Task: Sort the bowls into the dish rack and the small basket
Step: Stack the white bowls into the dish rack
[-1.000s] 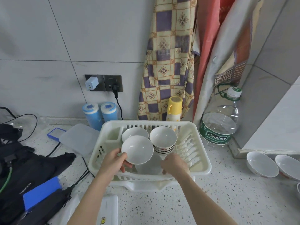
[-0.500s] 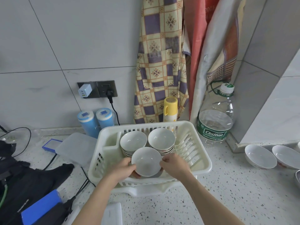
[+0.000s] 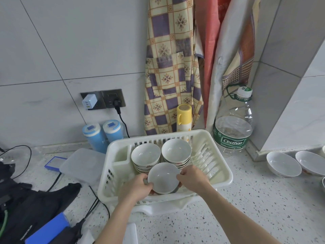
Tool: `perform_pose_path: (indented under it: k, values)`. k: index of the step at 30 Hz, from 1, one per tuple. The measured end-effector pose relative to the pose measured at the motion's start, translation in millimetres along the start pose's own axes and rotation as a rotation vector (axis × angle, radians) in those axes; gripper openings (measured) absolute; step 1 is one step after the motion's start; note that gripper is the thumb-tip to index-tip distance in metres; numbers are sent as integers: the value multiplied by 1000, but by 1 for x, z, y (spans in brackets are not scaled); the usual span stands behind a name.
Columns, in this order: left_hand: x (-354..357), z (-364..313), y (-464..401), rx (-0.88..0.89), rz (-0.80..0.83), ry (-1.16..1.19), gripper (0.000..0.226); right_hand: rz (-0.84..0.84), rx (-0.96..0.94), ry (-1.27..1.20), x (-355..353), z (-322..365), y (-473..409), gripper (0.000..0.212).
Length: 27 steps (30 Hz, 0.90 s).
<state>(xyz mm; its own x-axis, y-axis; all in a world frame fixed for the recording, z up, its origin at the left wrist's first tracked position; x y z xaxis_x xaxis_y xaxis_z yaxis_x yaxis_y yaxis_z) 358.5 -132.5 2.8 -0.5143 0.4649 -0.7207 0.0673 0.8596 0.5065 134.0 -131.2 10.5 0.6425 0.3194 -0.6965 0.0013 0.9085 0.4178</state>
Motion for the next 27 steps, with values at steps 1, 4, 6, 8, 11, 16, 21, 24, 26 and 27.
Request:
perform_pose_path:
  k: [1,4,6,8,11,16,21,24,26,27]
  values:
    - [0,-1,1,2,-7,-9,33,3,3,11,0,0,-1,23]
    - [-1,-3,3,-8,-33,-47,31,18,12,43,2,-2,-3,27]
    - [-1,-3,3,-16,-38,-66,31,29,18,67,3,-2,-4,29]
    - [-1,-4,2,-18,-43,-83,31,36,24,80,4,-1,-4,29]
    - [-1,-5,2,-13,-55,-121,32,42,44,88,4,-1,-4,27]
    - [-1,-6,1,-8,-63,-184,34,58,67,110,5,-2,-5,24]
    - [0,-6,1,-21,-53,-185,37,51,110,106,7,-5,-5,23]
    - [-1,-6,2,-16,-57,-185,36,40,123,130,8,-6,-6,22]
    - [0,-6,2,-14,-58,-194,37,34,121,141,9,-7,-7,21]
    - [0,-7,2,-17,-55,-197,38,32,119,144,9,-7,-7,21]
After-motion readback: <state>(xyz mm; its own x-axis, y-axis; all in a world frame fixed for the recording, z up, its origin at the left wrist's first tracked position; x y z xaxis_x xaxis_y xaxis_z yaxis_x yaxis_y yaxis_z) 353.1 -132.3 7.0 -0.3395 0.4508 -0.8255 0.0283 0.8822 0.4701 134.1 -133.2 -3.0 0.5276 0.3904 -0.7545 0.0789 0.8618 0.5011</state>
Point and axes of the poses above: each hand's wrist, its own y-axis away from the middle knuckle, its own x-axis out of the palm, z = x × y, the point moved 7 cm from there along -y, towards the middle knuckle, and after that the axes turned 10 degrees about z, right-handed, at the moved point
